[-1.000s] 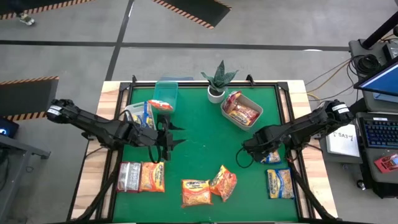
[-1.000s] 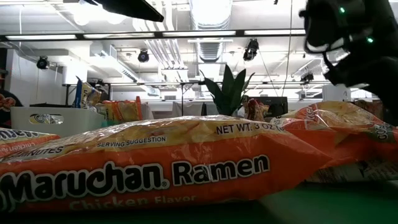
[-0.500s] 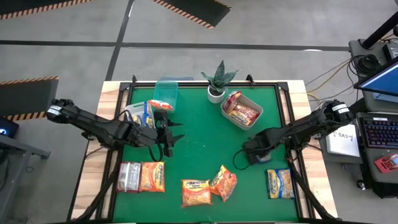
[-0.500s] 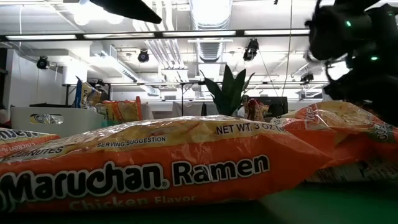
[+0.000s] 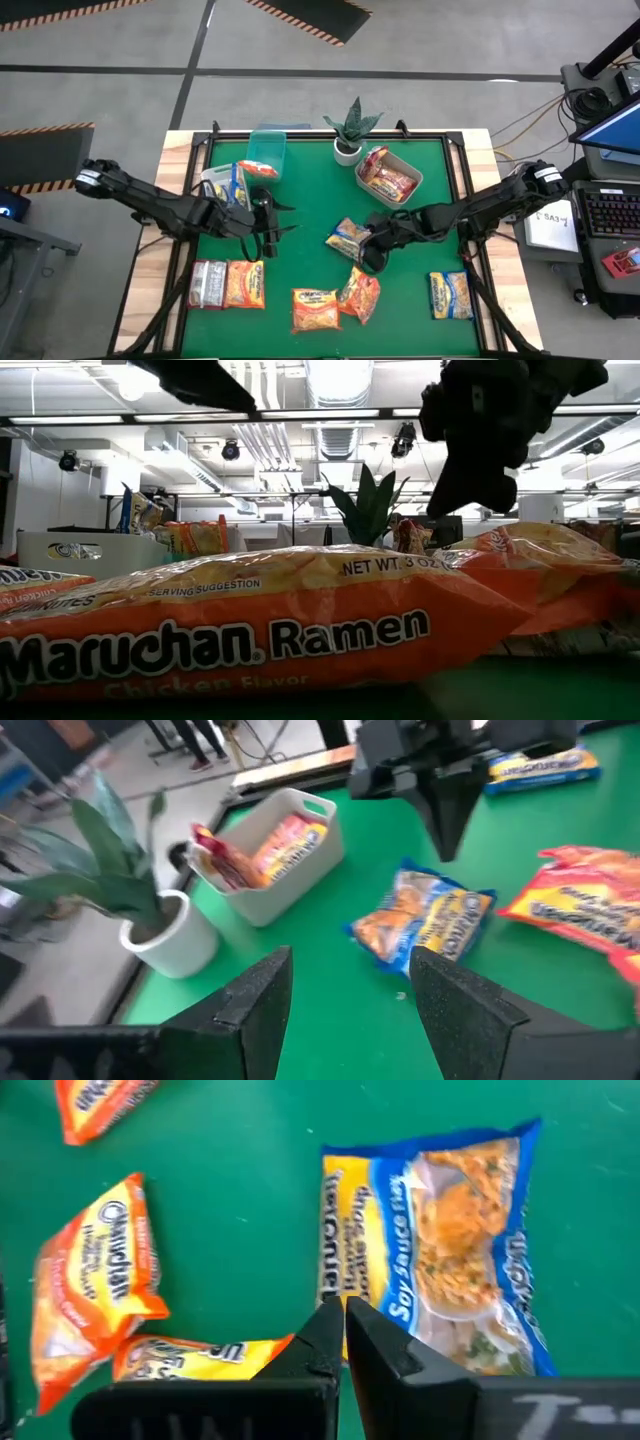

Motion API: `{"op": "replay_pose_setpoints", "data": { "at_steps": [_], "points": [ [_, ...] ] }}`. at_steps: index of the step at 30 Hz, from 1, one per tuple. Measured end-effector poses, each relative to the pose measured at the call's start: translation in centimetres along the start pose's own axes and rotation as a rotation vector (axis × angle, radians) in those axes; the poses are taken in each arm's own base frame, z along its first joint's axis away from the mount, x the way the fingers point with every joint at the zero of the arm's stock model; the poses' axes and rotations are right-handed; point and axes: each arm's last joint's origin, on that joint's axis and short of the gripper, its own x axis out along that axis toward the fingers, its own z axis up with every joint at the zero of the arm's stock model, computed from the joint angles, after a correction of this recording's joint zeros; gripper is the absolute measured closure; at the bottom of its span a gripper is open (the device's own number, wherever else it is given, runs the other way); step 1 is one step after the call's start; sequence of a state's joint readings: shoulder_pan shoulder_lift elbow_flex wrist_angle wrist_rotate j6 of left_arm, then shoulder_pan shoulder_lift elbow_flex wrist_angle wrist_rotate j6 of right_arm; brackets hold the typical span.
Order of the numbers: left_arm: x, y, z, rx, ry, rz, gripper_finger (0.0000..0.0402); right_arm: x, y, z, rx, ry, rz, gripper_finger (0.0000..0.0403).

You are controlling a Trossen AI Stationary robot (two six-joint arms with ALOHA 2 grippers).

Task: Sort Maruchan noodles
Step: Put the blue noodle pack into the white bin

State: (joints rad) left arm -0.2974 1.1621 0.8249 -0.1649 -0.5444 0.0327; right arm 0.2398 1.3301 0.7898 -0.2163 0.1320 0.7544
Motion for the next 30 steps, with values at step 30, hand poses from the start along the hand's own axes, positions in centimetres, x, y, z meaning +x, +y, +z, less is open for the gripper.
{"op": "replay_pose_setpoints", "data": {
  "at_steps": [30],
  "points": [
    [12.0, -4.1, -4.9, -0.143, 0.050, -0.128, 0.0216, 1.6, -2.9, -3.2, -0.010, -0.006, -0.138, 0.0394]
  ]
}}
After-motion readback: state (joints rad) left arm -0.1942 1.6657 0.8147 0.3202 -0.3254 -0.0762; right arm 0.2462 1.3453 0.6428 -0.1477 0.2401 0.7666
